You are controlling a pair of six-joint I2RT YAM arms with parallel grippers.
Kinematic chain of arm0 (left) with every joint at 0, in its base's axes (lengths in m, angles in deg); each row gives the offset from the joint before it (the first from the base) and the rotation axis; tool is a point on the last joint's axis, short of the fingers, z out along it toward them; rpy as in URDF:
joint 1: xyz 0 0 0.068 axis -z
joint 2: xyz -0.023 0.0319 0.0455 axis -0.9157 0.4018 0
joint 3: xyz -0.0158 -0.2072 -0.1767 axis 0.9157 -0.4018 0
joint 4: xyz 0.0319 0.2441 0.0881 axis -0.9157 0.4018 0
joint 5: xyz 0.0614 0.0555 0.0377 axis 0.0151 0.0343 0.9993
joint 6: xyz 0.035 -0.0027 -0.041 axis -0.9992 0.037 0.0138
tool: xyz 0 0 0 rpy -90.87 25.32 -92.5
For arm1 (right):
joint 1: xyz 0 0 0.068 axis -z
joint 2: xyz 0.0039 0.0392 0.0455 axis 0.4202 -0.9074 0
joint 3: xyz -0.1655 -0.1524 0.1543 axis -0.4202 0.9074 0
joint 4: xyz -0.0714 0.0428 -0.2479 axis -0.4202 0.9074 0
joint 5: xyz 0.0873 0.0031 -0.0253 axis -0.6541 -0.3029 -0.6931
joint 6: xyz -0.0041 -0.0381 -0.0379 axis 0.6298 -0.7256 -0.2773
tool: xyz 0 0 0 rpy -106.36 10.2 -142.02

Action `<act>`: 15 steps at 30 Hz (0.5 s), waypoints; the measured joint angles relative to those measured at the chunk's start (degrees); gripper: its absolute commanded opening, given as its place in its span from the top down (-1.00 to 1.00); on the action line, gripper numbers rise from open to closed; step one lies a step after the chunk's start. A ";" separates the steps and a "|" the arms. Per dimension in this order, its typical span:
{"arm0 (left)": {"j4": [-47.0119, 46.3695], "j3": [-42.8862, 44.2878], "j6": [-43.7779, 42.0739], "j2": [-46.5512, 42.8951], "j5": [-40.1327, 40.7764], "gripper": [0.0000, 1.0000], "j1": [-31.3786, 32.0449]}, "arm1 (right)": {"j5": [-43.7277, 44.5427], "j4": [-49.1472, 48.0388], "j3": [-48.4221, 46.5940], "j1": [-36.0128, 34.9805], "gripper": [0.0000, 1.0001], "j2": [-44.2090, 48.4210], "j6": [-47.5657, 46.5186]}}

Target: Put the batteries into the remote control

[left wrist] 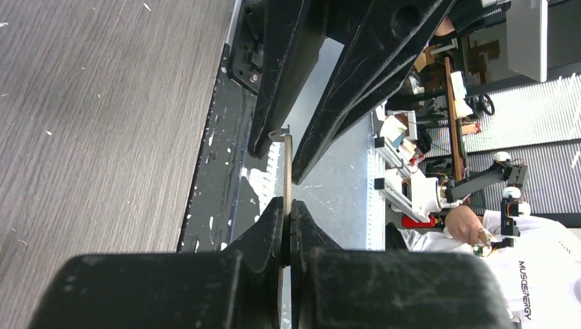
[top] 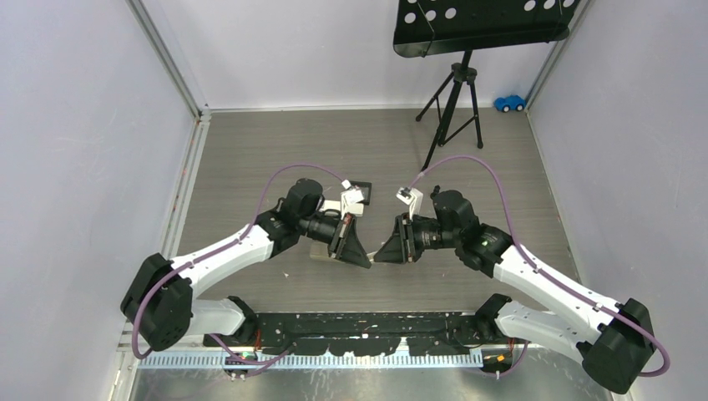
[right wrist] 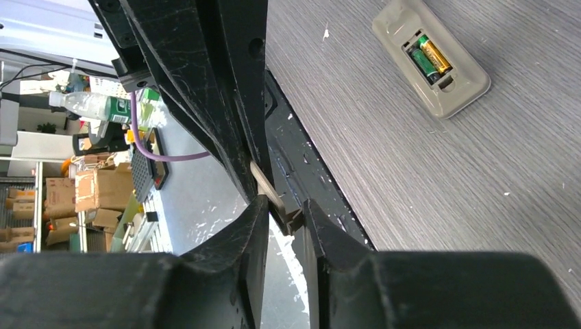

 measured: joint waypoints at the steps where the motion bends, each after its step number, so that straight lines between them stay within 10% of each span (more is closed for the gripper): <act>1: -0.04 0.00 0.17 -0.22 -0.17 1.00 0.00 | -0.26 -0.17 0.00 0.02 0.55 0.00 -0.02; 7: -0.70 -0.17 1.27 -2.29 -1.44 0.87 -0.07 | -2.45 -1.70 0.00 0.09 0.94 1.55 0.11; 12: -1.05 -0.17 1.38 -4.13 -0.39 -0.30 -0.07 | -3.41 -3.96 0.00 0.09 0.99 2.43 1.42; 15: 0.48 -0.17 0.85 -5.55 3.30 -0.68 -0.07 | -3.15 -4.98 0.00 0.00 1.00 2.47 2.64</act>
